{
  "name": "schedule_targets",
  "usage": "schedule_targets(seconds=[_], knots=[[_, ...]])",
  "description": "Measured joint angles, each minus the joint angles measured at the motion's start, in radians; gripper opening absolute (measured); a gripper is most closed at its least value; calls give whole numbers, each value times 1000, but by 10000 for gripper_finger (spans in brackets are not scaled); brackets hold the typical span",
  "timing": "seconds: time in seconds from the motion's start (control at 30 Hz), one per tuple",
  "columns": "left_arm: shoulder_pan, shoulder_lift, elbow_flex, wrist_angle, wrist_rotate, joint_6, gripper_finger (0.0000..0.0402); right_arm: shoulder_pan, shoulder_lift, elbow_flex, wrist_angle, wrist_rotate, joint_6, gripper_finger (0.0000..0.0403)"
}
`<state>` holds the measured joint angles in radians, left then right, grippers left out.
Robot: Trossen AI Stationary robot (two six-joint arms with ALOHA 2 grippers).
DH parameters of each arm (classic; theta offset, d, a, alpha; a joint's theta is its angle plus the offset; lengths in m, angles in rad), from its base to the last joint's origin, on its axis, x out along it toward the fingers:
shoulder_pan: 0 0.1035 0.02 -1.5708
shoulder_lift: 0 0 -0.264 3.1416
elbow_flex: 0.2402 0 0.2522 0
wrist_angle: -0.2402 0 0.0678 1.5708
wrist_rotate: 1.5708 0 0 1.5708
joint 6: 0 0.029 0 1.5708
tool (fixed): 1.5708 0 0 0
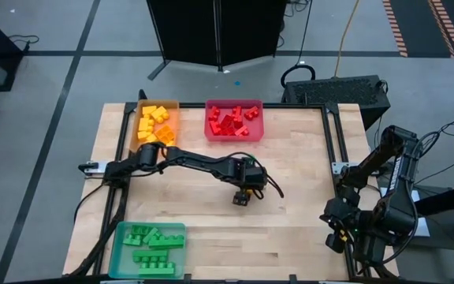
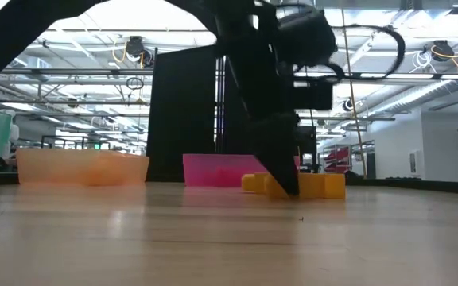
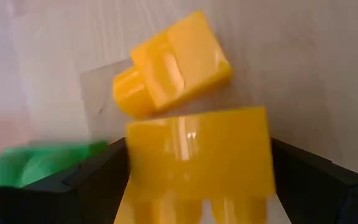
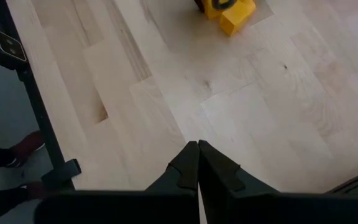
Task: Sort blocks
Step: Put the yellow game piece into the yellow bin
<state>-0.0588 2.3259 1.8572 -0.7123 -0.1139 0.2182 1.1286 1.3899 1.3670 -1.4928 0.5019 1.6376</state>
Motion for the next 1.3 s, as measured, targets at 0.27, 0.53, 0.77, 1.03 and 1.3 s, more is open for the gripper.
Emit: schedule_targets(seconds=[0.27,0.53,0.77,1.03,1.3], knots=[[-1,27,5,-12,42,-77,354,0,0,0,-3,-1,-1,0],[-15,28,36,-76,31,-183,308,0,0,0,-9,0,-2,0],[-26,-98,80,-180,29,-233,292,0,0,0,-12,1,0,0],[61,-262,31,-435,-103,-264,299,0,0,0,-4,4,29,0],[270,-578,-361,-440,-182,-363,299,0,0,0,0,27,78,0]])
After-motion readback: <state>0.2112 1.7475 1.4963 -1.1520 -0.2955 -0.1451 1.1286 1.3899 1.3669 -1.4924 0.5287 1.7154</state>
